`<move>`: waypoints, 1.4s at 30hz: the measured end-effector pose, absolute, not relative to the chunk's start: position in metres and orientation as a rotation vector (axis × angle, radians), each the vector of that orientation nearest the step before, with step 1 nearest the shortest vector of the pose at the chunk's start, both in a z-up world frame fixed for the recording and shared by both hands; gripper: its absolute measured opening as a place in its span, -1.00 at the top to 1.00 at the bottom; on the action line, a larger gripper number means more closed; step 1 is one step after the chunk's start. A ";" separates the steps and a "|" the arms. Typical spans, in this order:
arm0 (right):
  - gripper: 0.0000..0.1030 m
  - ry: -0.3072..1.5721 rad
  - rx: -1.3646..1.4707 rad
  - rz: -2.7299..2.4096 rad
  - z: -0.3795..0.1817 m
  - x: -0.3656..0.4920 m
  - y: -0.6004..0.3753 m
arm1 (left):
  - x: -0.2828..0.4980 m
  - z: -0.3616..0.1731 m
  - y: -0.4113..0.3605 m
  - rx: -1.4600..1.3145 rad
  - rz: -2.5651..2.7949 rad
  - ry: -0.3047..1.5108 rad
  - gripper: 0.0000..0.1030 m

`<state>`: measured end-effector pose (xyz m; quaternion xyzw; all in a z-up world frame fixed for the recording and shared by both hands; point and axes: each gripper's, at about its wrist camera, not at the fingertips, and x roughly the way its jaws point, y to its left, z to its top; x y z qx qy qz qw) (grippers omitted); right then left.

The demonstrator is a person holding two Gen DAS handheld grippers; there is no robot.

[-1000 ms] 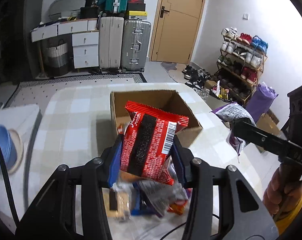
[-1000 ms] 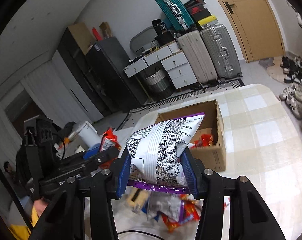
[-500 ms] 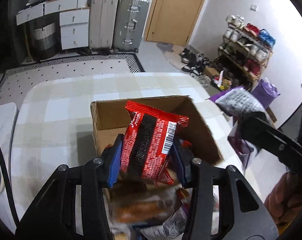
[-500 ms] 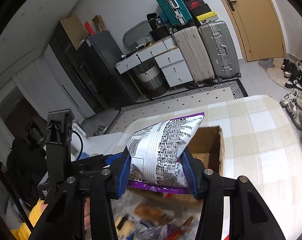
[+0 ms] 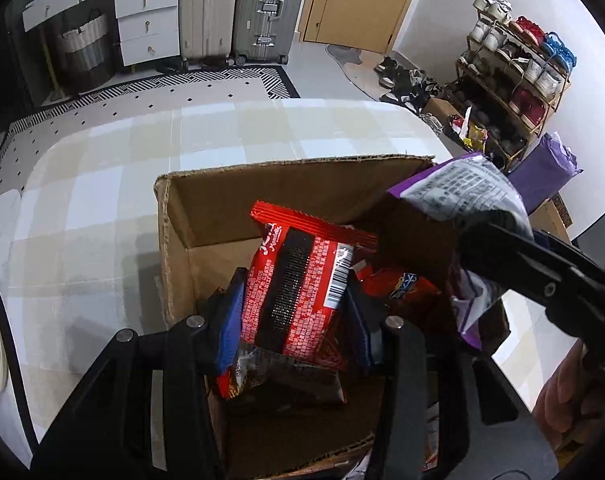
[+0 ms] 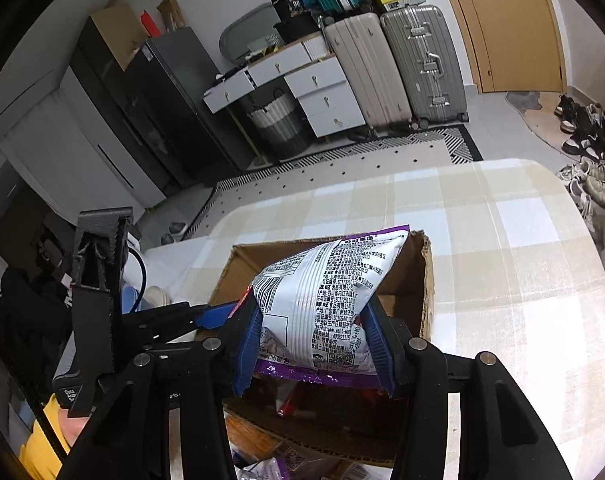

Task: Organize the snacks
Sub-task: 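Open both tools to release the snacks into the box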

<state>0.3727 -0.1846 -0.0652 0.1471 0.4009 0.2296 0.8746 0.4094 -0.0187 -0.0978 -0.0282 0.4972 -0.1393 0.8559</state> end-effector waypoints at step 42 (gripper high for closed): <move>-0.27 0.830 0.300 0.412 -0.060 0.352 -0.192 | 0.367 -0.057 -0.010 -0.123 -0.236 0.932 -0.49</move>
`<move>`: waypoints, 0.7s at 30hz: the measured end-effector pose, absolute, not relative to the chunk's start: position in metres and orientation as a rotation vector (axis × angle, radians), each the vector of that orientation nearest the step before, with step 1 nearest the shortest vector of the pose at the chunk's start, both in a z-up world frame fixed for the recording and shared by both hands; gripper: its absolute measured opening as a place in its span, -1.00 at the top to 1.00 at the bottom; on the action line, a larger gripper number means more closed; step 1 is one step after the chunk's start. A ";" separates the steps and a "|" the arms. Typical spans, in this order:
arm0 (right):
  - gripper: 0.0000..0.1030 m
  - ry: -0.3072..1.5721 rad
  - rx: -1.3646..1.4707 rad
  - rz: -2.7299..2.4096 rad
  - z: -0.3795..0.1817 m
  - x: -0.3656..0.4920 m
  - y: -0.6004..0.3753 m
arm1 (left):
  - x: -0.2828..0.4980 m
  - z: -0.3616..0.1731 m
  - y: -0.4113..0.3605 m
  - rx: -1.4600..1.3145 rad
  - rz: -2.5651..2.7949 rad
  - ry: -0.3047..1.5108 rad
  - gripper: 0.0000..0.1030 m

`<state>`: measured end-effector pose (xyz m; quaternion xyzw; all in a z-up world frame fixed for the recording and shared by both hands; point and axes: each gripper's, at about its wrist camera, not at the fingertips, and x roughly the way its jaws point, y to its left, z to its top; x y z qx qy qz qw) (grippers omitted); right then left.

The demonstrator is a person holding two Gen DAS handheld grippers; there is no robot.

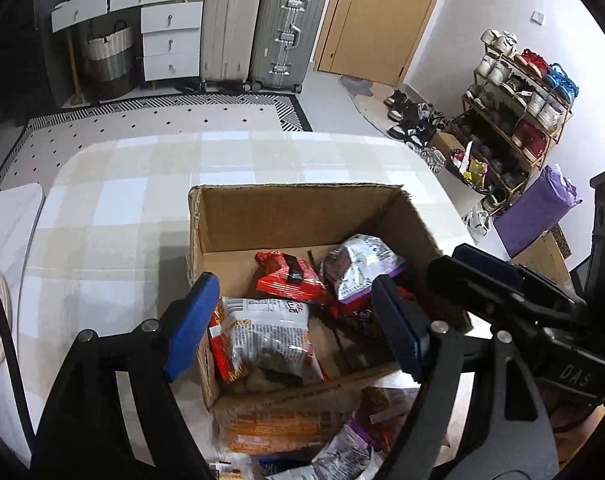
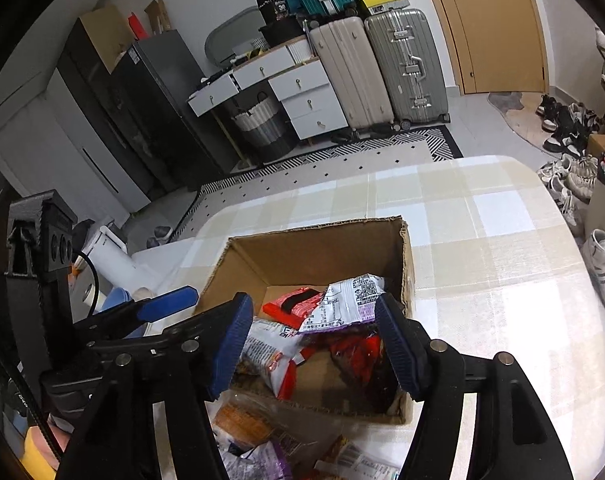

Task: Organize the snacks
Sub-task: 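Open both tools to release the snacks into the box, then move both tools back toward the snacks on the table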

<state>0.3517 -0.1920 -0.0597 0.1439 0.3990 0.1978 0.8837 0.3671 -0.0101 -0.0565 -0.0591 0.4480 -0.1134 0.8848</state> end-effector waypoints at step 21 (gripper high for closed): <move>-0.48 0.600 0.201 0.435 0.032 0.235 -0.190 | 0.228 0.050 -0.006 0.022 -0.147 0.639 -0.76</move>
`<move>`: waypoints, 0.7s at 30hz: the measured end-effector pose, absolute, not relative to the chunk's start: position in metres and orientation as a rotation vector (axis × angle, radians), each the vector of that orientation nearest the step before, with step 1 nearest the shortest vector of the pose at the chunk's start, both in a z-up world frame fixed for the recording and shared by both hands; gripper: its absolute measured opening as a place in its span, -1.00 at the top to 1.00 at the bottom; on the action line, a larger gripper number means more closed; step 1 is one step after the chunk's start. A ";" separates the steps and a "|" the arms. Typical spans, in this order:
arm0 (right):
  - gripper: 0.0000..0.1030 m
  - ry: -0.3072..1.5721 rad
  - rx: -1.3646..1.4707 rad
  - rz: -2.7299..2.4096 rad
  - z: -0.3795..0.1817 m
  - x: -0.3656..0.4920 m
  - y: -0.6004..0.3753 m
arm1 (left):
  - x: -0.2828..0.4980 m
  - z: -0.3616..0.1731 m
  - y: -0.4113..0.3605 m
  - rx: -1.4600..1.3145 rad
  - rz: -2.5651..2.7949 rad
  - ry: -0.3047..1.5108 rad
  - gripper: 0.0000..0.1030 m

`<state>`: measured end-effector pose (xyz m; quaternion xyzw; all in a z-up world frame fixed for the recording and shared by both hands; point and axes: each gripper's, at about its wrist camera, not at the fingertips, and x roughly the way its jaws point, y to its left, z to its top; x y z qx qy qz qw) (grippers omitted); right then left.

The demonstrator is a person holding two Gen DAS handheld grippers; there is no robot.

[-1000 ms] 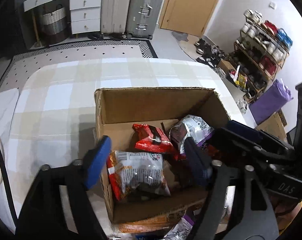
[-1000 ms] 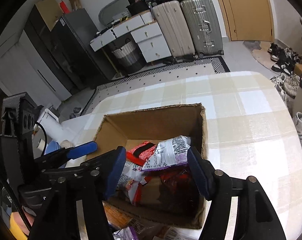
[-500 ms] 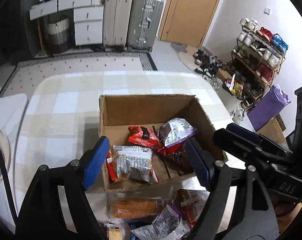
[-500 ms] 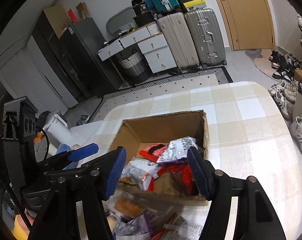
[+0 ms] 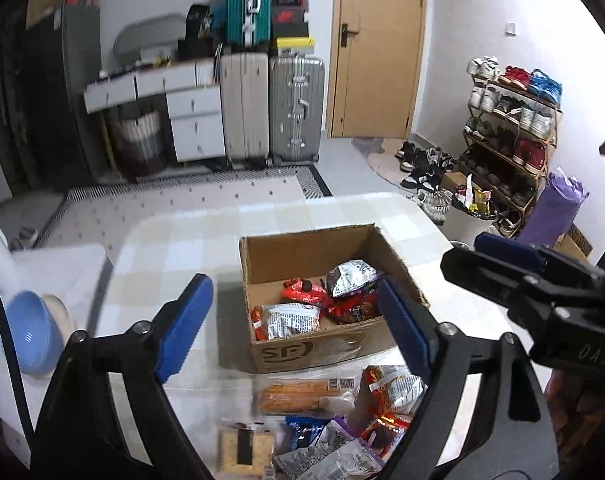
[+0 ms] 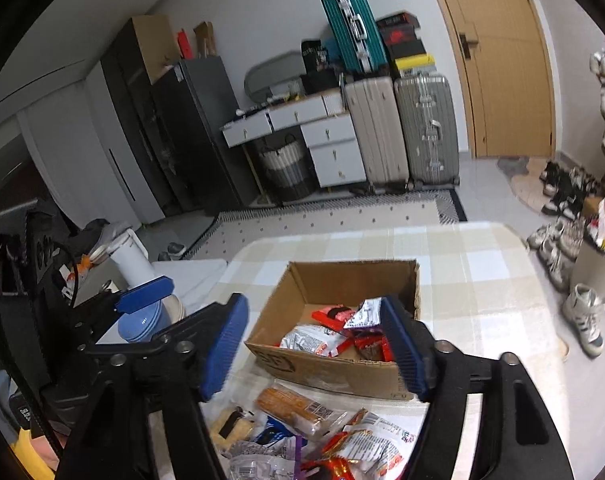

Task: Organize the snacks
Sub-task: 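Move both tools back toward the snacks on the table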

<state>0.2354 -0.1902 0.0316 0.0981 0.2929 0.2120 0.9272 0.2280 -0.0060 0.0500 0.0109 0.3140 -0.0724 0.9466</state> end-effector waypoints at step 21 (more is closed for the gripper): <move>-0.81 0.382 0.210 0.397 0.061 0.107 -0.219 | 0.116 0.103 0.009 -0.116 -0.247 0.553 -0.99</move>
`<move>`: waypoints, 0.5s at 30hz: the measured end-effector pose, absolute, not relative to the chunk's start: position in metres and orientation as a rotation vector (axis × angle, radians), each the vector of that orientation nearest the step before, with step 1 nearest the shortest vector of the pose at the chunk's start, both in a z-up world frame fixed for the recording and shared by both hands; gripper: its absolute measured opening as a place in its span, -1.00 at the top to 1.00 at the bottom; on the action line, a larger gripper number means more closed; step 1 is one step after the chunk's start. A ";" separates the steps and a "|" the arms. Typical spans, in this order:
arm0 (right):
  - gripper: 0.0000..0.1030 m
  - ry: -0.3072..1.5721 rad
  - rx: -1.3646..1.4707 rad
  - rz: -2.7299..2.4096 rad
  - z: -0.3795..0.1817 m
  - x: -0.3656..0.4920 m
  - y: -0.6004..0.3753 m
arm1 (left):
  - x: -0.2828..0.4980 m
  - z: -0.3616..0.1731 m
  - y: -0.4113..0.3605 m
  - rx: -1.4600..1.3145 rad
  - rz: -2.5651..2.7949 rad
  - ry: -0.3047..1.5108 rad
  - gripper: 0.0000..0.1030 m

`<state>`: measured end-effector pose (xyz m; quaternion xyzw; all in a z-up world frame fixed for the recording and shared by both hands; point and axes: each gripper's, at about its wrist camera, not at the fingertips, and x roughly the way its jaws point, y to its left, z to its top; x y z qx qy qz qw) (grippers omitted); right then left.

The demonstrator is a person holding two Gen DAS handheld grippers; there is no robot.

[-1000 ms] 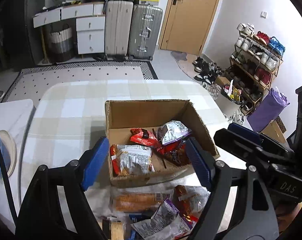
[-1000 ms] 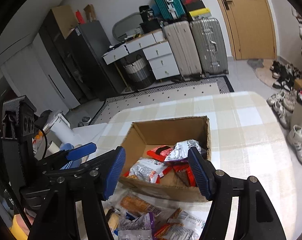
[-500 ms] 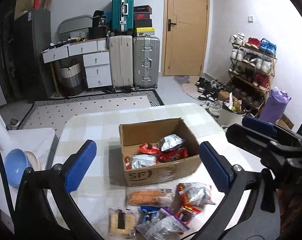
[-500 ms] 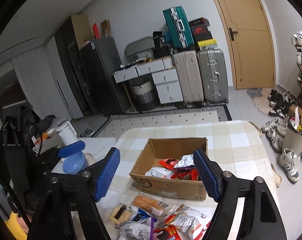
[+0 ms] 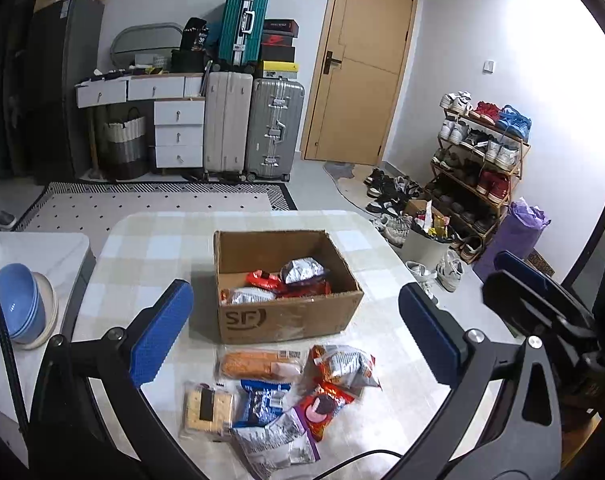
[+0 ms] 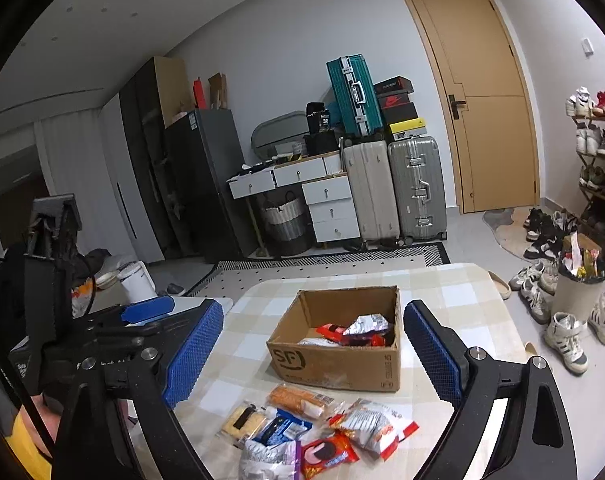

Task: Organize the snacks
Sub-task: 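Move both tools back toward the snacks on the table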

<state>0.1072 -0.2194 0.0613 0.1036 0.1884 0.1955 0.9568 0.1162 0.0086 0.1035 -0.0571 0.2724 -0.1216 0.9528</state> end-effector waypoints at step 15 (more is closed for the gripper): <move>-0.98 0.414 0.224 0.374 -0.015 0.035 -0.245 | 0.043 0.006 0.052 -0.145 -0.209 0.613 -0.99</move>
